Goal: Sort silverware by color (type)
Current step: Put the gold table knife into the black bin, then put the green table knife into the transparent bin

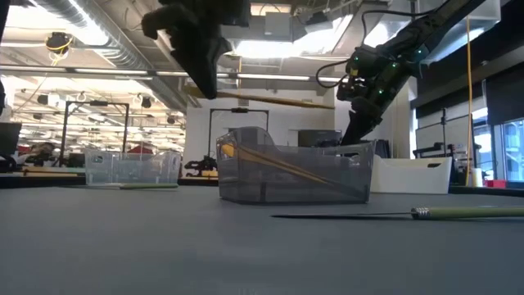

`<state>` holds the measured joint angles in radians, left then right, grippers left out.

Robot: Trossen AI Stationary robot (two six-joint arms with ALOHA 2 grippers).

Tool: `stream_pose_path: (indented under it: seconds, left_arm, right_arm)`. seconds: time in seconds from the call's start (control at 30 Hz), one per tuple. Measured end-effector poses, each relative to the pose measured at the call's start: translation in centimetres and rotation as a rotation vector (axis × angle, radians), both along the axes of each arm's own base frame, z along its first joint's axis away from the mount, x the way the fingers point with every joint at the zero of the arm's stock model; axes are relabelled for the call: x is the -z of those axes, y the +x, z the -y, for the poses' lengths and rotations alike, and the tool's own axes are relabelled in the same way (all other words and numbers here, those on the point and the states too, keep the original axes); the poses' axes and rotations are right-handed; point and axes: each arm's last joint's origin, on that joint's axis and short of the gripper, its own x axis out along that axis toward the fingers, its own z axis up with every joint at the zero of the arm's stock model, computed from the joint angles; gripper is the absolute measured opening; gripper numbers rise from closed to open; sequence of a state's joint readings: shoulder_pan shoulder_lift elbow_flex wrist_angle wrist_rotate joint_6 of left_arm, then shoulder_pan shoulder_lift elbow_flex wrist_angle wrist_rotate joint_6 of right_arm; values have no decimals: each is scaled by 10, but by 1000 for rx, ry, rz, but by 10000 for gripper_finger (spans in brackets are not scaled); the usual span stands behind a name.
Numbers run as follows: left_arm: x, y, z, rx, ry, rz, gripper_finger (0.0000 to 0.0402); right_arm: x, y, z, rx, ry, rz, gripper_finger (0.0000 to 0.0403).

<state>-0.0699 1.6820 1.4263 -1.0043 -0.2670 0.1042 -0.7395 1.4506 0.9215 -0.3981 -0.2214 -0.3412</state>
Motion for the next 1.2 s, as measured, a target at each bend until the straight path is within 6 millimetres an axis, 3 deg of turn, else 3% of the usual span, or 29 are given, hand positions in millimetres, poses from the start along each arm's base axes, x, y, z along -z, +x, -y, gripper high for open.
stream_pose_path:
  seconds: [0.5,0.77,0.97,1.1,1.2]
  left_arm:
    - [54,38,-9,26,21,-50,9]
    - [48,47,-13,-46,50,52,52]
    - [25,43,-1,-32,23,10,63]
    - [7,28,9,-51,-4,-1,63]
    - [6,8,16,-46,-87,-32,64]
  right_arm:
    - [4,5,5,18,-2,22,154]
    - [12,8,7,13,13,15,154]
    - [16,9,8,12,23,3,154]
    - [16,10,8,13,22,5,154]
    - [16,10,8,8,31,9,154]
